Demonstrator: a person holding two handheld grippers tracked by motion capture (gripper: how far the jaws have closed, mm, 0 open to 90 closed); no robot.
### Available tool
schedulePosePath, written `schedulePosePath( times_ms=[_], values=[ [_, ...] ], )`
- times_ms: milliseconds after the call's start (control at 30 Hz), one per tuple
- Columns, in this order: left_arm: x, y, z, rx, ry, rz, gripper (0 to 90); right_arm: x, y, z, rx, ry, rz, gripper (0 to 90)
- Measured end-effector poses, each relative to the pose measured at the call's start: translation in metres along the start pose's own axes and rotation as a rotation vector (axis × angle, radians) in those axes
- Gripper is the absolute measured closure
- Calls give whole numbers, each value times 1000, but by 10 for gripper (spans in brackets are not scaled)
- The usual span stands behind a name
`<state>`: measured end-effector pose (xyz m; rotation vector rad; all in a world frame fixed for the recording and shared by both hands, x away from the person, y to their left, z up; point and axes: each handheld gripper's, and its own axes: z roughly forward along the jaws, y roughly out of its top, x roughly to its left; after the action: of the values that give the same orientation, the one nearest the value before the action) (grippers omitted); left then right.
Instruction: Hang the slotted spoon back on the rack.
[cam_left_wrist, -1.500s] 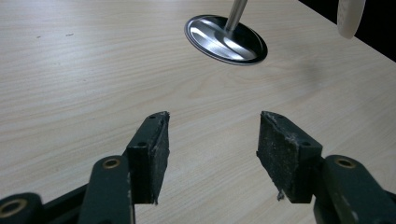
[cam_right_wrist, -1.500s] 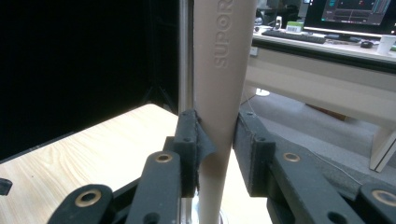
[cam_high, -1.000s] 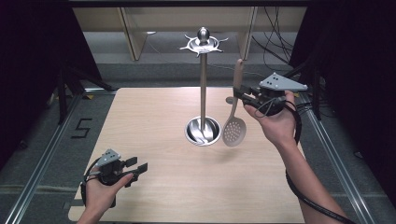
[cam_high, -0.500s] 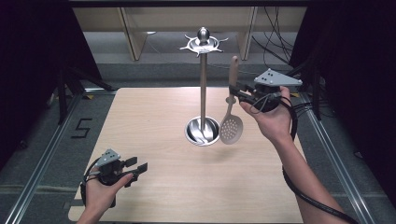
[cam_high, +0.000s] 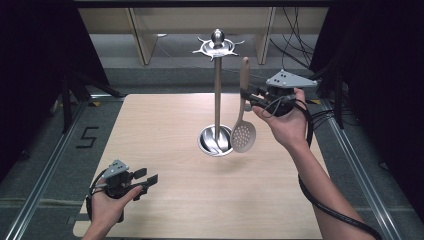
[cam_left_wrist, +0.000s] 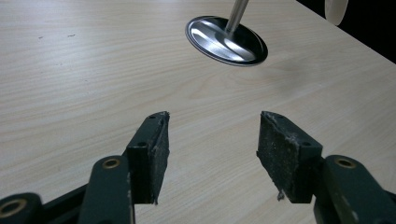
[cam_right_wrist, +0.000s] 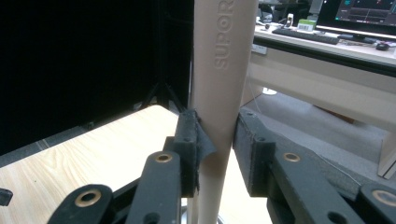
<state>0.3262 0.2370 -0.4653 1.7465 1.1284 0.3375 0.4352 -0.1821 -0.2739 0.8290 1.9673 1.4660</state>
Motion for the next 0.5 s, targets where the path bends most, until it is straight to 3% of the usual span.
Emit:
schedulePosePath(
  times_ms=[500],
  values=[
    [0,0,0,1,-1,0,428,0,4,5,15,11,15,721]
  ],
)
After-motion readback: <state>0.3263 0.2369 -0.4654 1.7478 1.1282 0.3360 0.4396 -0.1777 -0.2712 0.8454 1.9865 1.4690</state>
